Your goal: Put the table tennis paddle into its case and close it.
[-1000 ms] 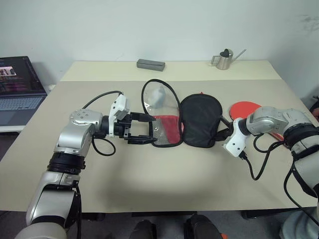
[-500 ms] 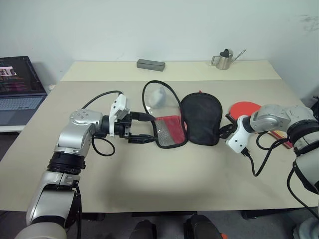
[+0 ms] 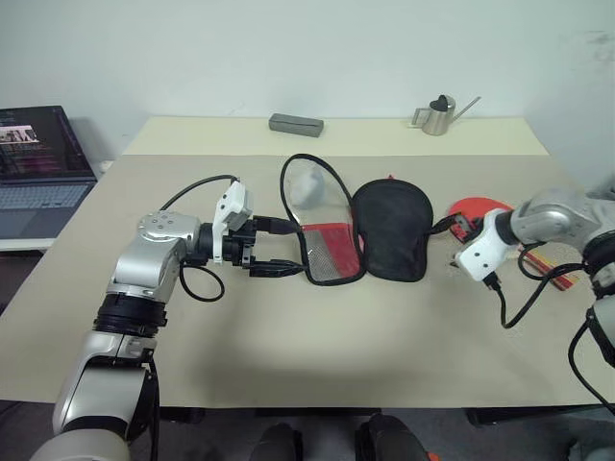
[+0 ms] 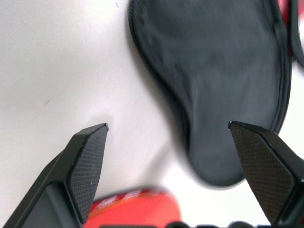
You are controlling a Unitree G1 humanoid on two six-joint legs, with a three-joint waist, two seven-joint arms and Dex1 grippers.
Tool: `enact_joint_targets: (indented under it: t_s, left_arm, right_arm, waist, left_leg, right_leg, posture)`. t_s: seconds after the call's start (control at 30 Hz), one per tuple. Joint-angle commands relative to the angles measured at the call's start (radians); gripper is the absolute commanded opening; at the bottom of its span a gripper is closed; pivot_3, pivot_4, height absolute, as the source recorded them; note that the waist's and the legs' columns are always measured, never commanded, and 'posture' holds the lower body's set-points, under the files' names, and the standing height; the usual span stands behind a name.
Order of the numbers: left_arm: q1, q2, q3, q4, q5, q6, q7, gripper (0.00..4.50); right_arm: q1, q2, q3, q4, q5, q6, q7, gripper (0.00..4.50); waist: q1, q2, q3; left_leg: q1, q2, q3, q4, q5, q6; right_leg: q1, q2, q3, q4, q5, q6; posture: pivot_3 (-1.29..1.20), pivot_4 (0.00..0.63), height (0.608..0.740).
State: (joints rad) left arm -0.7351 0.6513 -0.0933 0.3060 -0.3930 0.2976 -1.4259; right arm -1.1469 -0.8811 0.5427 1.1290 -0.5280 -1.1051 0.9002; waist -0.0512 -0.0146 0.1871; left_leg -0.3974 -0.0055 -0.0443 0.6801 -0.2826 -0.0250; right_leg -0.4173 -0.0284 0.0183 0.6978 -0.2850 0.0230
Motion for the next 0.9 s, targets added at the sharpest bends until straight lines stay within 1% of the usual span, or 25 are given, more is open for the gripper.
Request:
enact_joint_targets:
  t_s: [0.03, 0.13, 0.2, 0.3, 0.37, 0.5, 0.6, 0.67, 0.9]
  left_arm:
    - [0.003, -0.004, 0.025, -0.033, -0.011, -0.009, 0.006, 4.5]
    - [0.004, -0.015, 0.024, -0.033, -0.014, -0.009, 0.007, 4.5]
    - [0.004, -0.021, 0.024, -0.031, -0.015, -0.01, 0.006, 4.5]
    - [0.001, -0.028, 0.026, -0.028, -0.014, -0.01, 0.004, 4.5]
    - [-0.004, -0.034, 0.024, -0.02, -0.013, -0.014, 0.001, 4.5]
    - [-0.019, -0.047, 0.019, 0.002, -0.007, -0.023, -0.006, 4.5]
    - [-0.031, -0.057, 0.015, 0.017, -0.002, -0.029, -0.011, 4.5]
    - [-0.039, -0.062, 0.014, 0.026, 0.001, -0.033, -0.015, 4.5]
    - [-0.067, -0.065, 0.012, 0.063, 0.012, -0.05, -0.029, 4.5]
  right_arm:
    - [0.063, -0.039, -0.169, -0.062, 0.274, 0.233, 0.212, 4.46]
    - [0.139, -0.061, -0.315, -0.144, 0.44, 0.542, 0.293, 4.46]
    - [0.198, -0.084, -0.4, -0.199, 0.514, 0.727, 0.293, 4.46]
    - [0.303, -0.122, -0.503, -0.302, 0.596, 0.952, 0.284, 4.46]
    - [0.376, -0.151, -0.564, -0.332, 0.631, 1.062, 0.262, 4.46]
    - [0.475, -0.174, -0.64, -0.398, 0.686, 1.247, 0.256, 4.46]
    - [0.493, -0.169, -0.676, -0.39, 0.7, 1.314, 0.226, 4.46]
    - [0.492, -0.163, -0.681, -0.361, 0.685, 1.318, 0.199, 4.46]
    - [0.452, -0.131, -0.645, -0.235, 0.637, 1.307, 0.168, 4.46]
  waist:
    - [0.0, 0.0, 0.0]
    - [0.002, 0.0, 0.0]
    - [0.003, 0.0, 0.0]
    - [0.01, 0.0, 0.0]
    - [0.014, 0.0, 0.0]
    - [0.017, 0.0, 0.0]
    - [0.015, 0.0, 0.0]
    - [0.015, 0.0, 0.0]
    - [0.016, 0.0, 0.0]
  left_leg:
    - [0.001, 0.0, 0.0, 0.0, 0.0, 0.0]
    - [0.002, 0.0, -0.001, 0.0, 0.0, 0.001]
    - [0.003, 0.0, -0.001, 0.0, -0.001, 0.002]
    - [0.004, 0.0, -0.003, 0.0, -0.002, 0.003]
    - [0.004, 0.0, -0.003, 0.0, -0.002, 0.003]
    - [0.005, -0.001, -0.002, 0.0, -0.002, 0.004]
    - [0.007, -0.001, -0.001, 0.0, -0.002, 0.004]
    - [0.008, 0.0, 0.0, 0.0, -0.002, 0.004]
    - [0.009, 0.0, 0.0, 0.0, -0.002, 0.004]
  right_leg:
    - [0.001, 0.0, 0.0, 0.0, 0.0, 0.0]
    - [0.003, -0.001, 0.0, 0.0, 0.0, 0.0]
    - [0.004, -0.001, 0.0, 0.0, 0.0, 0.0]
    - [0.005, -0.001, -0.001, 0.0, 0.0, 0.0]
    - [0.006, -0.001, -0.001, 0.0, 0.0, 0.0]
    - [0.007, 0.0, -0.001, 0.0, 0.0, 0.0]
    - [0.007, 0.0, 0.0, 0.001, 0.0, 0.0]
    - [0.008, 0.003, 0.0, 0.001, 0.0, 0.0]
    - [0.009, 0.004, 0.0, 0.0, 0.0, 0.0]
  posture:
    - [0.0, 0.15, 0.74]
    - [0.0, 0.15, 0.74]
    - [0.0, 0.15, 0.74]
    - [0.0, 0.15, 0.74]
    - [0.0, 0.15, 0.74]
    - [0.0, 0.15, 0.74]
    - [0.0, 0.15, 0.74]
    - [0.0, 0.15, 0.74]
    - [0.0, 0.15, 0.74]
